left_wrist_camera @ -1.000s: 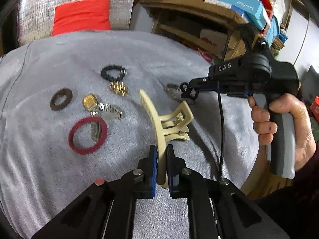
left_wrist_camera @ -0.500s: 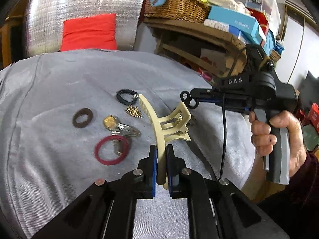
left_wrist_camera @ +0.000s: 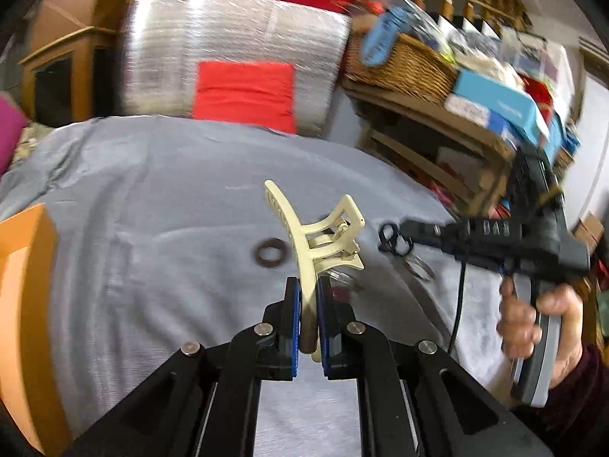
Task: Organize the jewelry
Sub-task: 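Carry the claw clip and black hair tie over the orange tray with both tools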
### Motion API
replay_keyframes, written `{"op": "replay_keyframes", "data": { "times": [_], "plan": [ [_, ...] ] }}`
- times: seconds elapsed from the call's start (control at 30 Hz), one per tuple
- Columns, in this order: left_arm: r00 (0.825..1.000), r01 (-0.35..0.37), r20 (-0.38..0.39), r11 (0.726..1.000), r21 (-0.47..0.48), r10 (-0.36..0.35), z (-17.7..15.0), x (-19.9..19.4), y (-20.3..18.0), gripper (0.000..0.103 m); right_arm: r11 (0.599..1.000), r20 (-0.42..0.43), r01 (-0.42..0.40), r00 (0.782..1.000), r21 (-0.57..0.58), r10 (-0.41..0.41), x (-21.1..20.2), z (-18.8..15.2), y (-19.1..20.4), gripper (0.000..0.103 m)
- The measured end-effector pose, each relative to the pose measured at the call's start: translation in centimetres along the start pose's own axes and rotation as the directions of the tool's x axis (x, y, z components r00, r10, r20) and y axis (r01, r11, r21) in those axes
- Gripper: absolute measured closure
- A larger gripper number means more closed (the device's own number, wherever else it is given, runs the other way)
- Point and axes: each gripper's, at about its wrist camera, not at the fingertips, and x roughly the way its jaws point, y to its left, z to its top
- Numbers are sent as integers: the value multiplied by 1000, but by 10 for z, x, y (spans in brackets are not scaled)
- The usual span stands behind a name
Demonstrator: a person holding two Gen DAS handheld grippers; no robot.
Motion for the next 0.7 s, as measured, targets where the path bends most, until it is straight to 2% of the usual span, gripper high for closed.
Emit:
{"op": "replay_keyframes", "data": {
  "times": [0.23,0.37,0.47,0.53,0.57,0.63,0.7],
  "plan": [
    [983,-135,107,985,-109,146,9,-46,64,94,997,-70,-43,997,-70,38,50,-24,55,95],
    [948,-245,163,953,-175,274,9,-80,110,94,989,-123,-77,991,-124,62,83,-34,99,95],
    [908,-333,175,909,-252,381,4,-104,158,94,981,-157,-122,983,-153,98,108,-36,133,95],
    [890,-369,158,878,-304,428,1,-113,188,94,969,-180,-151,977,-194,116,129,-37,168,95],
    [878,-391,137,853,-345,458,-2,-116,209,94,963,-189,-163,974,-212,123,138,-37,184,95],
    [869,-413,100,821,-394,485,-7,-119,238,94,950,-209,-190,968,-247,139,160,-37,219,95],
    [868,-424,57,795,-433,494,-11,-116,265,94,939,-228,-210,962,-272,150,186,-36,253,95]
  ]
}}
